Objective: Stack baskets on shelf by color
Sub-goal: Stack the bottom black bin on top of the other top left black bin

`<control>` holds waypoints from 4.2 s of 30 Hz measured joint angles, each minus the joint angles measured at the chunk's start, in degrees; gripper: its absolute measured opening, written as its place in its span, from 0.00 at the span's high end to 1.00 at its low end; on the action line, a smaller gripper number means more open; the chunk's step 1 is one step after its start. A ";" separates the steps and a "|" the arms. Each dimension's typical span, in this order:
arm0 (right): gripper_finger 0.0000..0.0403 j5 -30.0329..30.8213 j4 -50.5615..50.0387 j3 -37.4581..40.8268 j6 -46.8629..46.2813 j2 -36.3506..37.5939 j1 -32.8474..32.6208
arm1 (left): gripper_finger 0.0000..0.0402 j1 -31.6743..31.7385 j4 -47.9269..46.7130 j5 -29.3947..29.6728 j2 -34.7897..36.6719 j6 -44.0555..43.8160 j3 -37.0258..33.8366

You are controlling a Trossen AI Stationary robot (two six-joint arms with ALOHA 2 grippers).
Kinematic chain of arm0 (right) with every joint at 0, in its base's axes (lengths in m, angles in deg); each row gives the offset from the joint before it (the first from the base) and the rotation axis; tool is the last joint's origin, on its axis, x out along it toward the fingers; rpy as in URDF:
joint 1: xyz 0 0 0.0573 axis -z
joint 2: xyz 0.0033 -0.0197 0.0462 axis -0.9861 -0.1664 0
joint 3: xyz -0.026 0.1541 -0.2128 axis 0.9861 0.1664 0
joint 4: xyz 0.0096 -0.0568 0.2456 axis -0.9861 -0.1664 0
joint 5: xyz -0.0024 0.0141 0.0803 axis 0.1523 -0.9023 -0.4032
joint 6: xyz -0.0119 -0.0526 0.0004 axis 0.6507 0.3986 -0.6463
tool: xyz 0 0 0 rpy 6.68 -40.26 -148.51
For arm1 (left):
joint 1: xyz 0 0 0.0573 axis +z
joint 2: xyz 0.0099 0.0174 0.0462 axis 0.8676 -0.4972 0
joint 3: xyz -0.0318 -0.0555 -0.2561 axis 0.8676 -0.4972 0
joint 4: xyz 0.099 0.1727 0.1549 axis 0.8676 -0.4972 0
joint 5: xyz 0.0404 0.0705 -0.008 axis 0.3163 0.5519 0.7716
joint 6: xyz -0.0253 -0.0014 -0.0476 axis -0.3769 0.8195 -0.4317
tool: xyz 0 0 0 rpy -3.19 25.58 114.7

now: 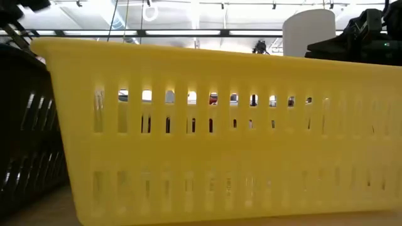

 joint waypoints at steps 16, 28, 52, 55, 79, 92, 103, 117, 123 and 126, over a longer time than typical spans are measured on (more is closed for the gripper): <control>0.71 0.00 0.00 0.02 0.00 0.01 0.00 | 0.96 -17.00 -14.14 9.79 -29.54 -20.57 19.10; 0.71 0.00 0.00 0.02 0.00 0.00 0.00 | 0.96 -18.55 -21.53 6.51 -51.25 -24.89 39.89; 0.71 0.00 0.02 0.02 0.00 0.00 0.00 | 0.61 -16.08 -32.97 -6.59 -64.16 -36.98 52.77; 0.71 0.00 0.00 0.00 0.02 0.00 0.00 | 0.55 -16.03 -31.07 -7.25 -64.16 -39.60 52.75; 0.71 0.00 0.02 0.02 0.00 0.00 0.02 | 0.60 -16.21 -25.41 -4.74 -71.01 -38.96 52.68; 0.71 0.01 0.00 0.01 0.00 0.01 0.01 | 0.60 -16.45 -33.73 -2.45 -74.28 -33.95 52.68; 0.71 0.00 0.01 0.02 0.00 0.01 0.00 | 0.60 -16.58 -41.09 4.56 -74.28 -29.18 52.68; 0.71 0.00 0.02 0.00 0.00 0.02 0.02 | 0.69 -15.38 -35.86 3.57 -74.28 -28.73 47.57; 0.71 0.00 0.01 0.02 0.00 0.00 0.00 | 0.79 -15.38 -35.81 3.58 -74.28 -28.72 47.39; 0.71 0.00 0.00 0.00 0.00 0.01 0.02 | 0.90 -14.79 -35.77 3.37 -74.28 -28.70 47.39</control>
